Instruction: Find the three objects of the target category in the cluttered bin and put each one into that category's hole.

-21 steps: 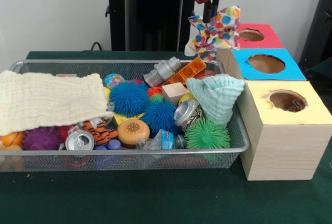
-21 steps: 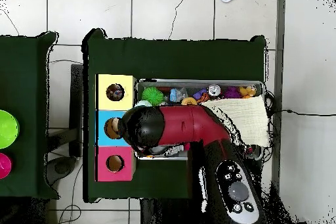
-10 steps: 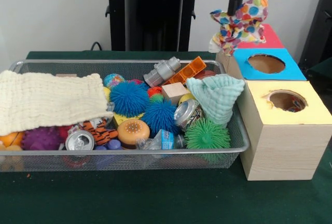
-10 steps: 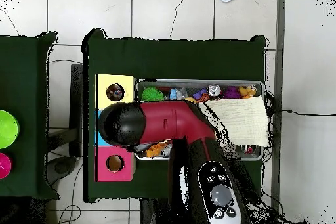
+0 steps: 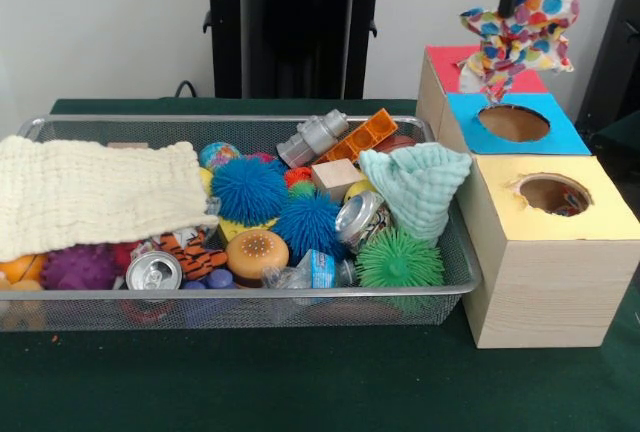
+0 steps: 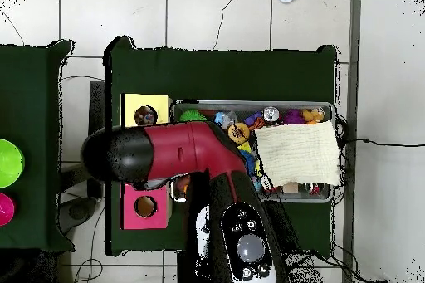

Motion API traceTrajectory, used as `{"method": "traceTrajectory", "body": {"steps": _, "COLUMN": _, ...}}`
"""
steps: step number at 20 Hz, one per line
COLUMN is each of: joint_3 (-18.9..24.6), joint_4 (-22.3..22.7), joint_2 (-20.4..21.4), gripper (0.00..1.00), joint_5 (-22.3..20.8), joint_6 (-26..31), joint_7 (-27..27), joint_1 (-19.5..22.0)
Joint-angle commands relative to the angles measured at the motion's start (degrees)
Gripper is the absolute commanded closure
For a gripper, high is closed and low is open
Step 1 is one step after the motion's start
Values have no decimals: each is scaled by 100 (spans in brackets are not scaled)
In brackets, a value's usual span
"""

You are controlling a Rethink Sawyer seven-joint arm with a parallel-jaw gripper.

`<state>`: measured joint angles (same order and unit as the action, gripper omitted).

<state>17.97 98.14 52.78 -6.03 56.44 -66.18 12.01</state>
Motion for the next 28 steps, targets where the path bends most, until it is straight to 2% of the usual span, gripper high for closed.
{"method": "traceTrajectory", "body": {"steps": 1, "joint_3": 88, "joint_4": -138, "joint_2": -87, "gripper": 100, "joint_5": 275, "joint_6": -229, "joint_7": -1049, "joint_1": -72}}
{"method": "traceTrajectory", "body": {"steps": 7, "joint_3": 77, "joint_4": -252, "joint_2": -190, "gripper": 100, "joint_5": 255, "joint_6": -425, "joint_7": -955, "joint_1": -103}}
{"method": "traceTrajectory", "body": {"steps": 18, "joint_3": 83, "joint_4": -742, "joint_2": -549, "gripper": 100, "joint_5": 208, "joint_6": -606, "joint_7": -1000, "joint_1": -145}}
{"method": "traceTrajectory", "body": {"steps": 23, "joint_3": 99, "joint_4": -1116, "joint_2": -754, "gripper": 100, "joint_5": 186, "joint_6": -512, "joint_7": -1018, "joint_1": -266}}
{"method": "traceTrajectory", "body": {"steps": 28, "joint_3": 58, "joint_4": -1276, "joint_2": -839, "gripper": 100, "joint_5": 152, "joint_6": -491, "joint_7": -1052, "joint_1": -384}}
